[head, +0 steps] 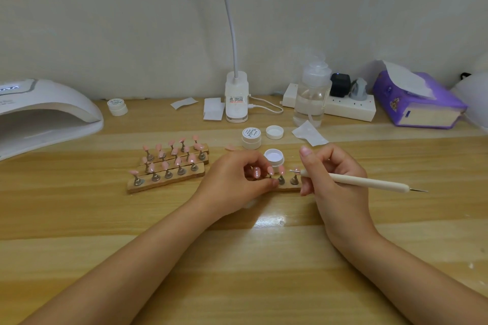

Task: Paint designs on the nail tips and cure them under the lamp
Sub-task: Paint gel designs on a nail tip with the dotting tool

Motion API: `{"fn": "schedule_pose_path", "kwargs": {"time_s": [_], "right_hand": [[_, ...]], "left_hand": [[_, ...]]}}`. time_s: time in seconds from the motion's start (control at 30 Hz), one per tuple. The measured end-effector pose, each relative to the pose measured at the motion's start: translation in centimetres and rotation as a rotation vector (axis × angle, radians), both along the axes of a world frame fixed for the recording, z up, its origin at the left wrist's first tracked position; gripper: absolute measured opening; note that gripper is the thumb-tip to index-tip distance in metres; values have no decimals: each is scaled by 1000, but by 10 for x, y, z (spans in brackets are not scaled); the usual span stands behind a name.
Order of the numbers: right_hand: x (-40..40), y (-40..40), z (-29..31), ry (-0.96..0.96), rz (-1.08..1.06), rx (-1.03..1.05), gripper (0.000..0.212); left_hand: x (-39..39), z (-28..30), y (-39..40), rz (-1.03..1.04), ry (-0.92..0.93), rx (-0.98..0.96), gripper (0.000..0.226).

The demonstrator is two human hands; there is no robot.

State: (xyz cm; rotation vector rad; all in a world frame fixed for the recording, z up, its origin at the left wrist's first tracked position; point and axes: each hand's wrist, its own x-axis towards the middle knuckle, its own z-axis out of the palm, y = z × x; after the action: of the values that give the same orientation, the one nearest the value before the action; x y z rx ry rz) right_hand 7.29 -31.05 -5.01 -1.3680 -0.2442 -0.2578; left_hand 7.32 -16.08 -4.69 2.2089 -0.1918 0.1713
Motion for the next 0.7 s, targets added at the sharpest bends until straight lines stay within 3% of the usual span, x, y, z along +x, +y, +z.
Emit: {"fn": "schedule_pose_path", "kwargs": {"time_s": [0.17,0.4,0.7], "right_hand": [[0,0,0,6,7,7,27],[-1,0,1,7,-4,-2,30],[-2,-2,3,27,3,53,35]], "left_hand": [[-2,3,-2,-9,1,22,26],[-8,2,-5,-34,-160,103,29],[-28,4,-6,-13,-356,-171,21]]}}
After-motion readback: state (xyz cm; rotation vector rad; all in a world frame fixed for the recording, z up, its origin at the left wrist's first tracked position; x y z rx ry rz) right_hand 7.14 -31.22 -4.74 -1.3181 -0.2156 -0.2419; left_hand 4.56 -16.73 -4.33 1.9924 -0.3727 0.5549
